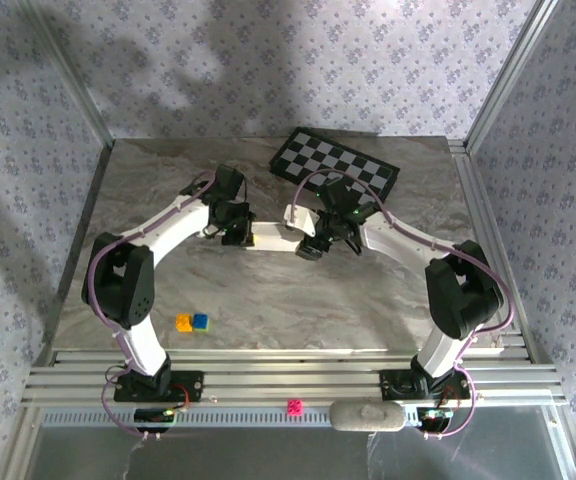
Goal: Fold the paper box
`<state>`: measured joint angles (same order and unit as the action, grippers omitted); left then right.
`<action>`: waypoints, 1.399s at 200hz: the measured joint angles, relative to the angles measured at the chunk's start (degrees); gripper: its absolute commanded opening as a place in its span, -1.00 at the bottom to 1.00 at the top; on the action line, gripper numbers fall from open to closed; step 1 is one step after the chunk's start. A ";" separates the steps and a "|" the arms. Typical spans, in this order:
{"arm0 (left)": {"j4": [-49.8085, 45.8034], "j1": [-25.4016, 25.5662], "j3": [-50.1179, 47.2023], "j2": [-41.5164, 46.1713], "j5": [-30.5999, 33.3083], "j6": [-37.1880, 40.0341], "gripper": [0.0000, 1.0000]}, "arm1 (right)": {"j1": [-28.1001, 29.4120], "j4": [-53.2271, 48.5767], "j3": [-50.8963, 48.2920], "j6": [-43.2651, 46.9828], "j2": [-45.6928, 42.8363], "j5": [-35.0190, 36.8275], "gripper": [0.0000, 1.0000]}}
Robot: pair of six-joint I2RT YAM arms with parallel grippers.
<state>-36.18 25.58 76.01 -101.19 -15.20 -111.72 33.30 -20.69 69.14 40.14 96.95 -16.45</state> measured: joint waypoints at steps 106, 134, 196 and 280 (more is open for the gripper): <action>0.42 -2.95 1.75 -1.68 -5.29 5.90 0.23 | 2.19 3.50 0.02 3.63 1.64 8.09 -0.03; 1.05 -4.70 0.92 -0.33 -7.39 8.15 0.25 | 1.53 3.56 0.52 3.67 2.14 8.07 -0.11; 1.70 -8.31 -0.98 5.11 -9.40 11.78 0.10 | 0.96 3.54 1.62 3.65 3.17 7.65 -0.15; -1.92 -10.75 -0.90 9.86 -9.46 20.61 -0.36 | 0.46 3.17 1.73 3.61 3.58 7.21 -0.15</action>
<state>-38.11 14.83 75.11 -91.33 -24.67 -91.11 33.76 -17.52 70.87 43.75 100.53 -9.23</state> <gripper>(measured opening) 0.323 0.423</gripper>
